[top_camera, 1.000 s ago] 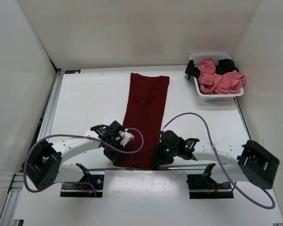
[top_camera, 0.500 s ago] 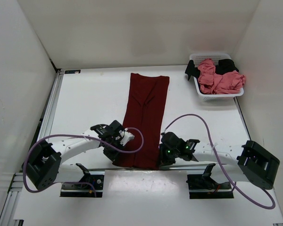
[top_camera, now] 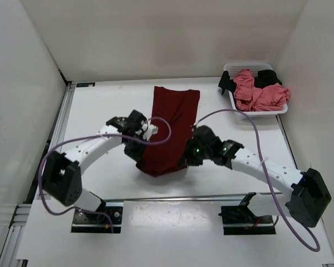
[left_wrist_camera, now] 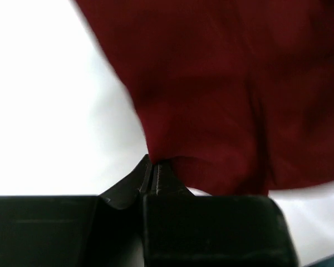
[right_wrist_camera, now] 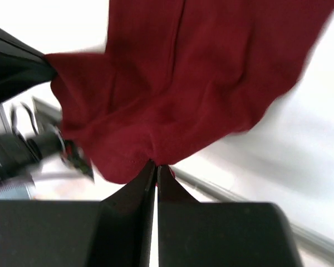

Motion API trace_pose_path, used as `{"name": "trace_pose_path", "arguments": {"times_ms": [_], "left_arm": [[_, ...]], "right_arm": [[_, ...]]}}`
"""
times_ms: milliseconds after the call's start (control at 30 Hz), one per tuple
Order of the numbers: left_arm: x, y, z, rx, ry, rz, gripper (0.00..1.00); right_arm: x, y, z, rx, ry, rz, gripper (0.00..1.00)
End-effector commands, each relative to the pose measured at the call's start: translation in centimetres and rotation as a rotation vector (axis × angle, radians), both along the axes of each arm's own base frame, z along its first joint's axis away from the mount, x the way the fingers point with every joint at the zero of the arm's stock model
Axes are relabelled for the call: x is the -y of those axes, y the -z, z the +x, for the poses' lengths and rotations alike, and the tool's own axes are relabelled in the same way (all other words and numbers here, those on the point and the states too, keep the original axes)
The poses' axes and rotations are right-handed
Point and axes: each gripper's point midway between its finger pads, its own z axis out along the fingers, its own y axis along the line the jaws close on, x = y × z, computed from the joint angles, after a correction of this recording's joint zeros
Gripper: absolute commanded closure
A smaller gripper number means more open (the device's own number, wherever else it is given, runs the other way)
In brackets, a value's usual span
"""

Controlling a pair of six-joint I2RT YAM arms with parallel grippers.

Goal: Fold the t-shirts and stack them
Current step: Fold the folded rectangular tshirt in 1/3 of the way

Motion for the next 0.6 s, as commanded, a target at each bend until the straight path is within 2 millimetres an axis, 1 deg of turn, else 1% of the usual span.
{"name": "trace_pose_path", "arguments": {"times_ms": [0, 33, 67, 100, 133, 167, 200, 233, 267, 300, 333, 367, 400, 467, 500, 533, 567], "left_arm": [[-0.8, -1.7, 4.1, 0.051, -0.079, 0.025, 0.90], [-0.7, -3.2, 6.5, 0.104, -0.114, 0.012, 0.90], [-1.0, -2.6, 7.9, 0.101, -0.134, 0.042, 0.90], [-0.9, -2.8, 9.1, 0.113, -0.148, 0.046, 0.90], [-0.7, -4.2, 11.5, 0.157, -0.174, 0.021, 0.90], [-0.8, -3.2, 12.5, 0.129, -0.186, 0.049, 0.90], [-0.8, -3.2, 13.4, 0.127, -0.195, 0.050, 0.90], [-0.4, -3.3, 14.3, 0.135, -0.196, 0.046, 0.90], [0.0, -3.3, 16.0, 0.146, -0.205, 0.040, 0.90], [0.2, -3.3, 16.6, 0.151, -0.206, 0.037, 0.90], [0.6, -3.3, 17.5, 0.163, -0.206, 0.031, 0.90], [1.4, -3.9, 18.6, 0.194, -0.201, 0.026, 0.90], [1.5, -2.7, 19.6, 0.187, -0.204, 0.045, 0.90], [1.5, -2.0, 21.2, 0.205, -0.216, 0.078, 0.90], [1.4, -1.3, 22.1, 0.195, -0.226, 0.085, 0.90], [1.3, -1.2, 22.7, 0.204, -0.230, 0.097, 0.90], [1.5, -1.0, 23.0, 0.205, -0.231, 0.096, 0.90]], "right_arm": [[1.1, -2.1, 3.8, 0.057, 0.016, -0.017, 1.00], [1.5, -1.7, 5.1, 0.035, 0.028, -0.034, 1.00], [1.4, -2.7, 6.2, 0.049, 0.026, -0.032, 1.00], [1.8, -2.6, 7.1, 0.064, 0.015, -0.055, 1.00], [2.5, -1.7, 8.4, 0.039, 0.039, -0.076, 1.00], [2.4, -2.3, 9.4, 0.046, 0.043, -0.063, 1.00], [2.7, -1.6, 10.2, 0.033, 0.042, -0.076, 1.00], [3.5, -1.5, 11.5, 0.037, 0.072, -0.081, 1.00], [3.3, -2.3, 12.5, 0.049, 0.071, -0.065, 1.00], [3.4, -1.6, 13.2, 0.033, 0.071, -0.074, 1.00], [3.8, -1.4, 13.9, 0.022, 0.078, -0.066, 1.00], [3.9, -1.2, 14.5, 0.020, 0.074, -0.066, 1.00], [4.2, -0.6, 15.5, -0.003, 0.090, -0.067, 1.00], [4.6, 0.1, 16.4, -0.022, 0.094, -0.066, 1.00], [4.8, 0.6, 17.3, -0.027, 0.094, -0.057, 1.00], [4.6, 0.7, 17.5, -0.026, 0.077, -0.057, 1.00], [5.0, 1.0, 18.1, -0.030, 0.092, -0.059, 1.00]]}}
